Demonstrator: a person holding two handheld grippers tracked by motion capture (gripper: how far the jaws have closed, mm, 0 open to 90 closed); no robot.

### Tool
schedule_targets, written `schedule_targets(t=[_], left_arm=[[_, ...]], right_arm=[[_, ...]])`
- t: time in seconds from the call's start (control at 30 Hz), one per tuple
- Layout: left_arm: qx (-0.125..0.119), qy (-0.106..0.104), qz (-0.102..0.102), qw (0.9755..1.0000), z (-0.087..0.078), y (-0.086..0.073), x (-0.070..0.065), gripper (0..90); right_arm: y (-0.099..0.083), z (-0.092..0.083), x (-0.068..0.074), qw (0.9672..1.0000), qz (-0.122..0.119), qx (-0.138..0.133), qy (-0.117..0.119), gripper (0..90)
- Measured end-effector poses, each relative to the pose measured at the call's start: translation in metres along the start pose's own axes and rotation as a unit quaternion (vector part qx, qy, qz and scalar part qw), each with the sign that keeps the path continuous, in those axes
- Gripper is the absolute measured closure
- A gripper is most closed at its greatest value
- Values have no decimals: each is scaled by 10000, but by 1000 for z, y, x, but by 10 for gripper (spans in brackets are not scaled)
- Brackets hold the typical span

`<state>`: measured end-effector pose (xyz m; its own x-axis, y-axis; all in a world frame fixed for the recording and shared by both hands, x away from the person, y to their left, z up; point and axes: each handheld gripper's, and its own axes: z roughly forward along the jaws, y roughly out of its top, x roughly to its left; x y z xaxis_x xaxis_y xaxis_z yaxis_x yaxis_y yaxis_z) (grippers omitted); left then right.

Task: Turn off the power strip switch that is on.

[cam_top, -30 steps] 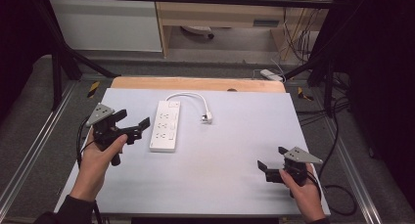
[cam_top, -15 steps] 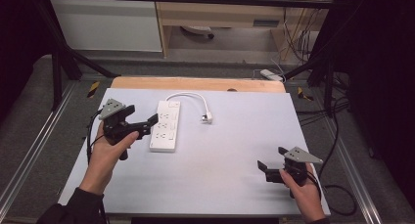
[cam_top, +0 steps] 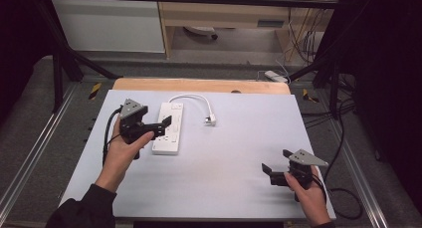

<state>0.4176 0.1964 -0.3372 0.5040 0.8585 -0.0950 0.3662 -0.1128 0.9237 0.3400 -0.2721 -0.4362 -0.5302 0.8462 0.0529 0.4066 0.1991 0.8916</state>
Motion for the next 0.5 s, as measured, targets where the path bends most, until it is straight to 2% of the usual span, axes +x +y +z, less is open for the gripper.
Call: schedule_targets(t=[0.27, 0.4, 0.5], left_arm=[[162, 75, 31, 9998, 15, -4, -4, 70], [231, 89, 52, 9997, 21, -5, -7, 95], [310, 129, 20, 9994, 25, -6, -7, 147]], right_arm=[[0, -1, -1, 10000, 0, -52, 18, 29], [0, -1, 0, 10000, 8, -51, 25, 29], [0, -2, 0, 10000, 13, -42, 25, 29]])
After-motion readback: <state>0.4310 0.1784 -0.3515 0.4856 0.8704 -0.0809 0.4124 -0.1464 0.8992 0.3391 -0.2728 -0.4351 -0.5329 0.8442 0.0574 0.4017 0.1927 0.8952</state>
